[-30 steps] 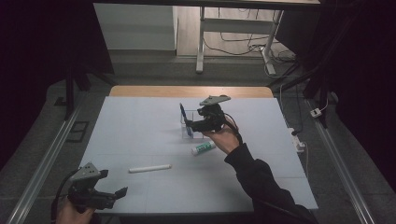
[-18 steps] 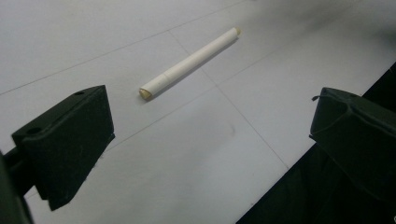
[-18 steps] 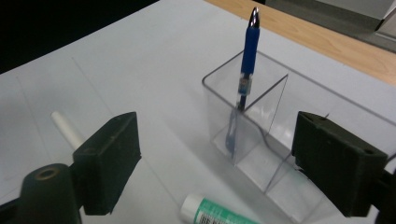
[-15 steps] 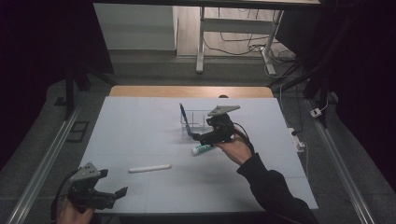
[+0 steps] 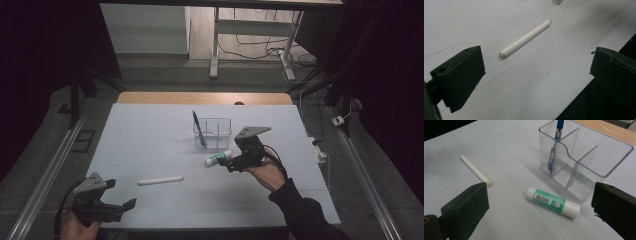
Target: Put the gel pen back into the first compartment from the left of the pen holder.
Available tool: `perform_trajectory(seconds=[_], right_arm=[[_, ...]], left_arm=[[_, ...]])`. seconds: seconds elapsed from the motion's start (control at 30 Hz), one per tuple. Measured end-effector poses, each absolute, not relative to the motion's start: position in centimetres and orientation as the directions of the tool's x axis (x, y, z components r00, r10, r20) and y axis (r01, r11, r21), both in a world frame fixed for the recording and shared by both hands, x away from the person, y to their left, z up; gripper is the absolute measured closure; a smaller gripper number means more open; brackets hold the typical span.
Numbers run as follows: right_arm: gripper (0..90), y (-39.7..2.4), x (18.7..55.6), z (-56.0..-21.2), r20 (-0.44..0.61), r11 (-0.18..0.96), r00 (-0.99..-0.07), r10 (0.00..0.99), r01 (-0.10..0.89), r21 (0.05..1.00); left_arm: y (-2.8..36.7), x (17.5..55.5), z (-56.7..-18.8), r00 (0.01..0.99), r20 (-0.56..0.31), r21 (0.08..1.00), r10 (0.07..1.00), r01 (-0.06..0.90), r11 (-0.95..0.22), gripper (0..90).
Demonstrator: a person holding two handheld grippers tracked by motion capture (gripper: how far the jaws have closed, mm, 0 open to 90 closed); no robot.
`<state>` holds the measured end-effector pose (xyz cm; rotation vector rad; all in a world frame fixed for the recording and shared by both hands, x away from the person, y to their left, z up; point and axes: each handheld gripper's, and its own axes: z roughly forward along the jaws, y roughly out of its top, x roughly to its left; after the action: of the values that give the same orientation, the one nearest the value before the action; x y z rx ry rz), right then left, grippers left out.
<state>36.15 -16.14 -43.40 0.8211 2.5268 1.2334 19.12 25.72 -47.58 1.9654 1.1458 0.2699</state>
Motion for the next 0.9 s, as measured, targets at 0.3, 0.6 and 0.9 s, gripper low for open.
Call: perform_trajectory(seconds=[0.3,0.6,0.9], right_arm=[[0.0,-19.1,33.5,-43.7,0.048,0.490,-0.812,0.582,0.397,0.776],[0.0,-21.9,31.2,-44.0,0.052,0.461,-0.778,0.626,0.422,0.781],[0.0,-24.6,29.1,-44.7,0.069,0.449,-0.749,0.659,0.466,0.762]], left_arm=[[25.4,19.7,-47.4,0.589,-0.172,0.761,0.790,0.588,-0.273,0.0],[24.8,20.7,-47.2,0.609,-0.192,0.758,0.769,0.590,-0.278,0.0],[24.1,21.9,-47.2,0.647,-0.194,0.750,0.737,0.582,-0.314,0.0]])
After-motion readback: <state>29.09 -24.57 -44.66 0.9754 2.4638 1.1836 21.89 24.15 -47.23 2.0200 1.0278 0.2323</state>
